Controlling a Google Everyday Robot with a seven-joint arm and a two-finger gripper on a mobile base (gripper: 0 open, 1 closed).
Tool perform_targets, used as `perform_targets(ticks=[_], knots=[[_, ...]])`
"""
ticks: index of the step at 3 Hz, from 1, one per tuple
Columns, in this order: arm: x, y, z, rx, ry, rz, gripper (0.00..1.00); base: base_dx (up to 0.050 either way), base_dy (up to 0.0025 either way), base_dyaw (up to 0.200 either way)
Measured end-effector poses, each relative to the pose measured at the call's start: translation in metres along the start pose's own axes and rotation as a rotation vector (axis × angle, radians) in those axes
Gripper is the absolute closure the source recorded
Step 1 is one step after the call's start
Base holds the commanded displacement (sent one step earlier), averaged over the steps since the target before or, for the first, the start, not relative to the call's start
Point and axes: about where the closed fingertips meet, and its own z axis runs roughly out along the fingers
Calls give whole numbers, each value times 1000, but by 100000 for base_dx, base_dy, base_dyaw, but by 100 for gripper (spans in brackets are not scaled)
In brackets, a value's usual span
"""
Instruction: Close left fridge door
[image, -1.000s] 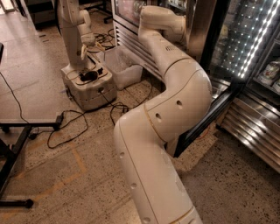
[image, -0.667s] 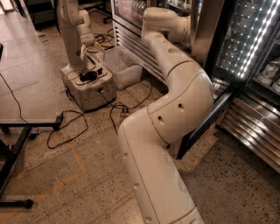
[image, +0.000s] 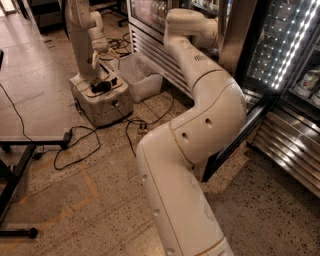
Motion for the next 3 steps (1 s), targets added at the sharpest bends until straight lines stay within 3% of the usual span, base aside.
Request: perform_targets(ticks=[1,3], knots=[[0,0,0,0,0,0,0,-4390,203,-9542],[-3,2,4,-11,-13,-1,0,-5,7,-19877]])
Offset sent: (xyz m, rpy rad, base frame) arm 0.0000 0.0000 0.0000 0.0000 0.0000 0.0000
